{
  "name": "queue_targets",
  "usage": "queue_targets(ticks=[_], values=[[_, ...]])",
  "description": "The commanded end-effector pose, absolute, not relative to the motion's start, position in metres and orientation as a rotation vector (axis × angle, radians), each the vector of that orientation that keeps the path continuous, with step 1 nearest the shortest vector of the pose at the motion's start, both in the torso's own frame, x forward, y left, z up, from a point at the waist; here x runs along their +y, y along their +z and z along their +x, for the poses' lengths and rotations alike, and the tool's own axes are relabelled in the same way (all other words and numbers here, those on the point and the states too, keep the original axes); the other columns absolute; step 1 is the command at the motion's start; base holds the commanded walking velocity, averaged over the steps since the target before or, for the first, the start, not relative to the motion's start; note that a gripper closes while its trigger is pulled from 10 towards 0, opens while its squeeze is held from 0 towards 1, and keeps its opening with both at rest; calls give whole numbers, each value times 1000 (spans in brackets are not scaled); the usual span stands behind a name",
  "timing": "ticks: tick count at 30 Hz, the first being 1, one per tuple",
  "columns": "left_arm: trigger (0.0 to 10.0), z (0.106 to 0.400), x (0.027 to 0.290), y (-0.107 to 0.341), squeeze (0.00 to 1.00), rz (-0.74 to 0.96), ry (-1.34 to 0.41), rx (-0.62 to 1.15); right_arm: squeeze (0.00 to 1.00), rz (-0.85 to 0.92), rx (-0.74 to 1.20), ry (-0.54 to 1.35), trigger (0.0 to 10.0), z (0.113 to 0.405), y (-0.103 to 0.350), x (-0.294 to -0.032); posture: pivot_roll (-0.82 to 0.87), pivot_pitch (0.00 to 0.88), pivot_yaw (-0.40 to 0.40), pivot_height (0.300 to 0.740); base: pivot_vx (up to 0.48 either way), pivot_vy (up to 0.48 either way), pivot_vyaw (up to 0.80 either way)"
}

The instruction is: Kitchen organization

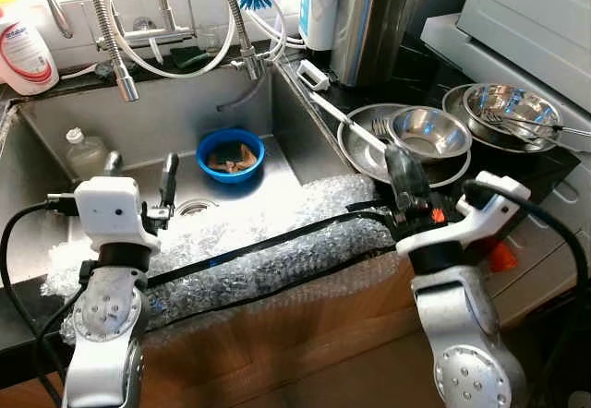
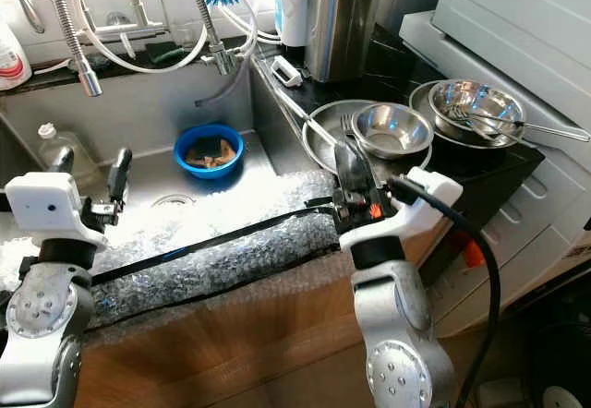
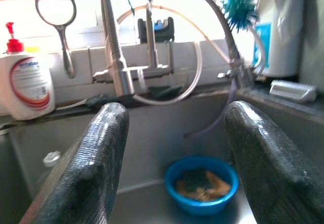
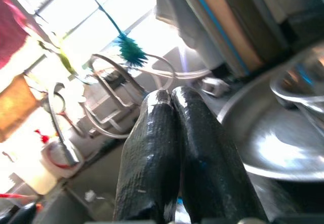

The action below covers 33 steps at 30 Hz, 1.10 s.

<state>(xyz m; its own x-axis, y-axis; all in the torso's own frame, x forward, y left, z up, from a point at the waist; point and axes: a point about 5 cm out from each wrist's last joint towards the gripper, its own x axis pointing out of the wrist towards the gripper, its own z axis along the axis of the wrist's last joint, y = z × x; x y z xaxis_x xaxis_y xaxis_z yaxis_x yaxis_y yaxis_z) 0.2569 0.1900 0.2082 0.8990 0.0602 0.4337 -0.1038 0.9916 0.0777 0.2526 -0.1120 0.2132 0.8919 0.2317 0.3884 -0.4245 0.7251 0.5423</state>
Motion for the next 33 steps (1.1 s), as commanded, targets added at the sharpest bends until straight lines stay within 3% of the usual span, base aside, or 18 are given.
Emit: queue_targets(ticks=[1, 5, 8, 17, 22, 33], values=[[10000, 257, 187, 221, 0, 76, 67, -483, 0, 676, -338, 403, 10000, 250, 222, -110, 2, 108, -18, 740, 0, 0, 0], [10000, 262, 183, 228, 0, -14, 39, -480, 0, 716, -349, 390, 10000, 252, 224, -114, 5, 108, -20, 740, 0, 0, 0], [10000, 274, 174, 236, 0, -382, -60, -440, 0, 860, -361, 393, 10000, 255, 225, -123, 1, 108, -18, 740, 0, 0, 0], [10000, 279, 168, 243, 0, -794, -235, -398, 0, 1077, -374, 524, 10000, 246, 220, -127, 2, 112, -12, 740, 0, 0, 0], [10000, 275, 162, 248, 0, -906, -350, -377, 0, 1117, -332, 606, 10000, 238, 212, -122, 6, 117, -11, 740, 0, 0, 0], [10000, 264, 137, 246, 0, -912, -557, -264, 0, 1077, -193, 807, 10000, 219, 194, -103, 1, 112, -8, 740, 0, 0, 0]])
